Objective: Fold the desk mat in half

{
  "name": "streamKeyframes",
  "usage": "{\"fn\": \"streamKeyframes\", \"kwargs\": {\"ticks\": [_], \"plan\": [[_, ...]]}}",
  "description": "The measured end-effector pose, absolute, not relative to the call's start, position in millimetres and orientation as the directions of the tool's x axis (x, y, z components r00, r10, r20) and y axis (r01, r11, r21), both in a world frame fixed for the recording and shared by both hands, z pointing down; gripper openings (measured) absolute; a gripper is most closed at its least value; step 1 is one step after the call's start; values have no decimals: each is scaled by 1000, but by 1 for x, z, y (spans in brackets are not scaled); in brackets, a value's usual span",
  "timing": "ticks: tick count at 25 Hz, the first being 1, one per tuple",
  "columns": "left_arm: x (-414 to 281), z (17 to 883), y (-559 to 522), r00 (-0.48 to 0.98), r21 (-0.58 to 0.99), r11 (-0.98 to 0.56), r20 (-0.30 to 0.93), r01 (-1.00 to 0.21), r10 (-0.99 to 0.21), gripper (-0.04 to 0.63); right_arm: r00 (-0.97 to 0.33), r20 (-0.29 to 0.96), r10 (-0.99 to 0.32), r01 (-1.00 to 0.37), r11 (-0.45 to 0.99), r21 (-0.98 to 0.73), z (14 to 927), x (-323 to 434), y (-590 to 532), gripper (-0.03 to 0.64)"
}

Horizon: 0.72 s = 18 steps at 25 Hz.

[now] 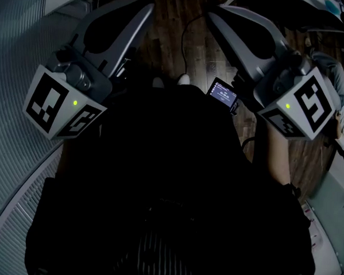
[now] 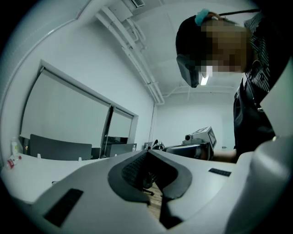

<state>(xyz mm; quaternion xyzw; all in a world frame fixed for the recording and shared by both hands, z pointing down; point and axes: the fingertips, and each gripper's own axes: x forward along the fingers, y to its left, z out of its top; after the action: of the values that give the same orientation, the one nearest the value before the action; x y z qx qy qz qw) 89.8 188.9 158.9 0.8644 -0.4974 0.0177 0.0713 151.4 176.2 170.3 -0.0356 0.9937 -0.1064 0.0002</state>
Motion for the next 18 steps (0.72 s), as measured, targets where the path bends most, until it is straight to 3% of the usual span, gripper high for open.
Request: {"fn": "streamKeyframes", "kwargs": {"ticks": [3, 18], "plan": [[92, 160, 191, 492, 155, -474, 113, -867, -863, 5, -999, 24, -44, -48, 966, -253, 174, 147, 172, 3], [85, 159, 192, 471, 90, -463, 115, -882, -875, 5, -999, 44, 24, 15, 981, -193, 165, 131, 176, 3]]}}
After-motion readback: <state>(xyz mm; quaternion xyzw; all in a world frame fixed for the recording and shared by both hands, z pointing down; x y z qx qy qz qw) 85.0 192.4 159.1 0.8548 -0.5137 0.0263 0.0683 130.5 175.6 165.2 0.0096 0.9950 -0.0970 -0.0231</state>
